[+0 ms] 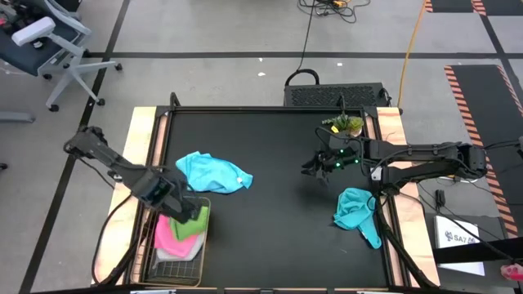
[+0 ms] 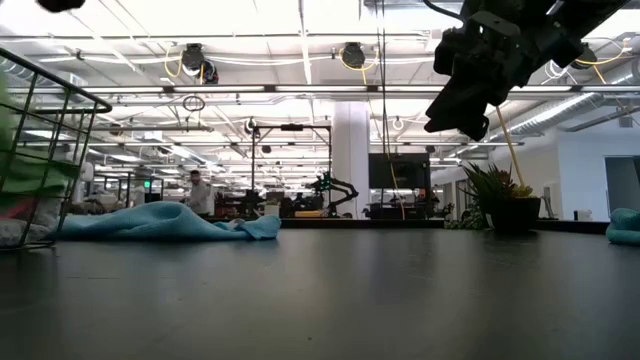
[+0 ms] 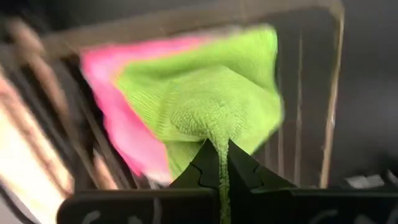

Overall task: Fold microfiber towels
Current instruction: Put the folded green microfiber cloth into the wire basket

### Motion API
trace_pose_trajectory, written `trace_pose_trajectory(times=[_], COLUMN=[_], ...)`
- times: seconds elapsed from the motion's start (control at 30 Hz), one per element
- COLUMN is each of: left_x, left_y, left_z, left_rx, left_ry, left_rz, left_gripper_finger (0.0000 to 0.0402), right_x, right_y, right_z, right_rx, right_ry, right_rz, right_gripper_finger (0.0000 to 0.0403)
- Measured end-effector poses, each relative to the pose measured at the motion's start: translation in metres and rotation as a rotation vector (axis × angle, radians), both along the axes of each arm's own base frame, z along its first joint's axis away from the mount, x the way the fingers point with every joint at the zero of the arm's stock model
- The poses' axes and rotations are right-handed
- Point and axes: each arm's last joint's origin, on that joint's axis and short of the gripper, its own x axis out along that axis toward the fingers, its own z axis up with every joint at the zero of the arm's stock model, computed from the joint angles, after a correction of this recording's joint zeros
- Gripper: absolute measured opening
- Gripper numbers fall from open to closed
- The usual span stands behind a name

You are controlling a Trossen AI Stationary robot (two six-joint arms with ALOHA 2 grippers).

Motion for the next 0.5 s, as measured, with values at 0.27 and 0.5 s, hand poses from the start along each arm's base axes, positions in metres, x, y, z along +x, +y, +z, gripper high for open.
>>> trace_pose_trajectory(times=[0.27,0.5], left_x=[-0.003,-0.008], left_y=[-0.031,-0.042], left_z=[-0.023,-0.023], left_rx=[-0.251,-0.273], left_ry=[0.087,0.09], left_rz=[0.08,0.087], left_gripper_finger=[0.003,0.0114], right_x=[0.0,0.0], right_y=[0.0,0.0], right_z=[0.0,0.0], right_rx=[-0.001,-0.021], right_ry=[-0.001,-0.003], right_rz=[0.005,0.023], right_gripper_finger=[0.0121,0.0121])
